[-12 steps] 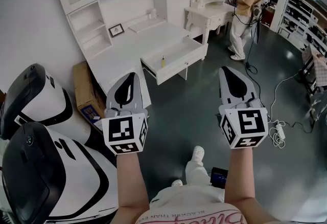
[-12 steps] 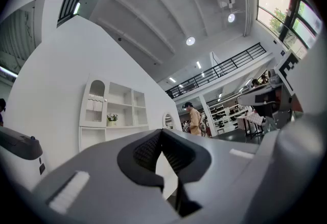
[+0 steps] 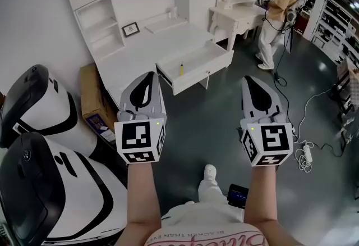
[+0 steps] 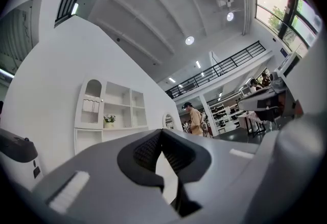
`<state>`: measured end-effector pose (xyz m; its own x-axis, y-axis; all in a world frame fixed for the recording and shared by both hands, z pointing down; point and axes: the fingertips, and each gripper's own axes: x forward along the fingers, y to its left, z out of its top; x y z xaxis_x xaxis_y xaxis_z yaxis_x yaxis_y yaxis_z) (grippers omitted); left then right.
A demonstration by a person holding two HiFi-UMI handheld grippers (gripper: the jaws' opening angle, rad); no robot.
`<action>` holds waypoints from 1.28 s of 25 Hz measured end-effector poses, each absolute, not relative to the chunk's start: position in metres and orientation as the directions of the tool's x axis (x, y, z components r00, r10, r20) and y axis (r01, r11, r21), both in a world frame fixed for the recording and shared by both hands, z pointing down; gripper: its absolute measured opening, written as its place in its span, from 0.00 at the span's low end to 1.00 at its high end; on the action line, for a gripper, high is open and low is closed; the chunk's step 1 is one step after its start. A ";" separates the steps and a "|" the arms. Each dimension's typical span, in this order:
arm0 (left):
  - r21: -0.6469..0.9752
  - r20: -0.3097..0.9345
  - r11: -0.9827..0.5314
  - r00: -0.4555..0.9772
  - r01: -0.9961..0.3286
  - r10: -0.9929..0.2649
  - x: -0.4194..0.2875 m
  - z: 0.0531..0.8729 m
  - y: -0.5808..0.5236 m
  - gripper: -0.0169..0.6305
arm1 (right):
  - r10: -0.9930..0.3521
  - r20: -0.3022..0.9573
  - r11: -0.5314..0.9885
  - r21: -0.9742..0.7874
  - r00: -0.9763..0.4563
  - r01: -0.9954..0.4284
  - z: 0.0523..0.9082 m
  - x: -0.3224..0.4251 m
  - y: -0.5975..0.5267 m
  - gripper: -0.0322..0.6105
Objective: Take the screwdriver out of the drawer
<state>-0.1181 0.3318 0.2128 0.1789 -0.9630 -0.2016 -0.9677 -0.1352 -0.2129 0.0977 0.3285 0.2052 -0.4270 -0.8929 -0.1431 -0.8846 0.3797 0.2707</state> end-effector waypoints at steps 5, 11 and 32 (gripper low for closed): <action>-0.217 -0.190 -0.133 0.176 -0.967 -0.966 -0.114 0.215 0.287 0.04 | -0.892 -0.151 0.385 0.238 -0.425 -0.892 0.207 0.103 0.284 0.06; -0.201 -0.183 -0.126 0.163 -0.971 -0.969 -0.105 0.212 0.224 0.04 | -0.893 -0.143 0.387 0.240 -0.427 -0.890 0.206 0.114 0.221 0.06; -0.184 -0.146 -0.025 0.053 -0.983 -0.988 -0.072 0.228 0.077 0.04 | -0.843 -0.110 0.493 0.230 -0.526 -0.839 0.223 0.148 0.051 0.06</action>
